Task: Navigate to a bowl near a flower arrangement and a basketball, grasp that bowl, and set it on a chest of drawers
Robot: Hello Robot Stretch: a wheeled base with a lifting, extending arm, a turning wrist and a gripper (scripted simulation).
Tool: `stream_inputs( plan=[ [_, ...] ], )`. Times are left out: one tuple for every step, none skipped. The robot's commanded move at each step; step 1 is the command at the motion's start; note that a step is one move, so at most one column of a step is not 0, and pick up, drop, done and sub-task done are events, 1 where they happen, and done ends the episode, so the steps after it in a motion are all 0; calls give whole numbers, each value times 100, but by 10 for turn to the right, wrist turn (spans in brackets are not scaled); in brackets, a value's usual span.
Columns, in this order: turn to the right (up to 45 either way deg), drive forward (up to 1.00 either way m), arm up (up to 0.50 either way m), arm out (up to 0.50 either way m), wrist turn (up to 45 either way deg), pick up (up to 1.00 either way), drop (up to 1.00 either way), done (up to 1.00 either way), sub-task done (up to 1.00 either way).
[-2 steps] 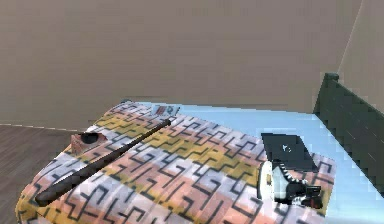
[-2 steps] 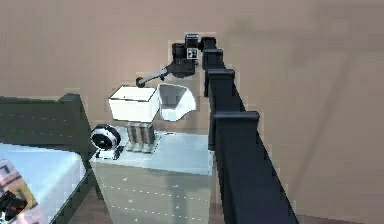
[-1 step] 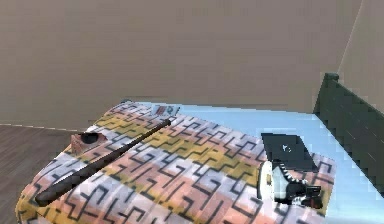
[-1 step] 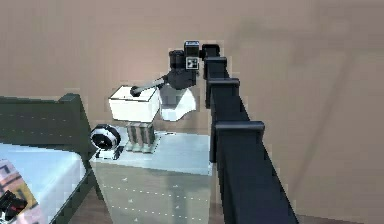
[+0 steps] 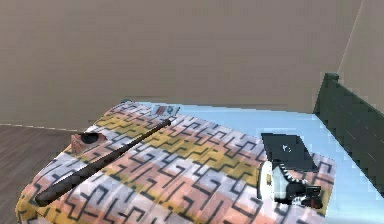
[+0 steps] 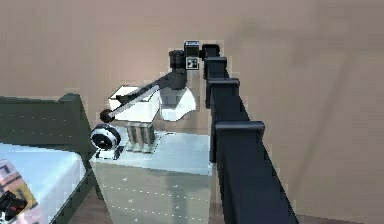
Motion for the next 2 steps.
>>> stream_inputs(
  plan=[
    [0, 0, 0, 0, -450, 0, 0, 0, 0],
    [0, 0, 0, -40, 0, 0, 0, 0, 0]
  ],
)
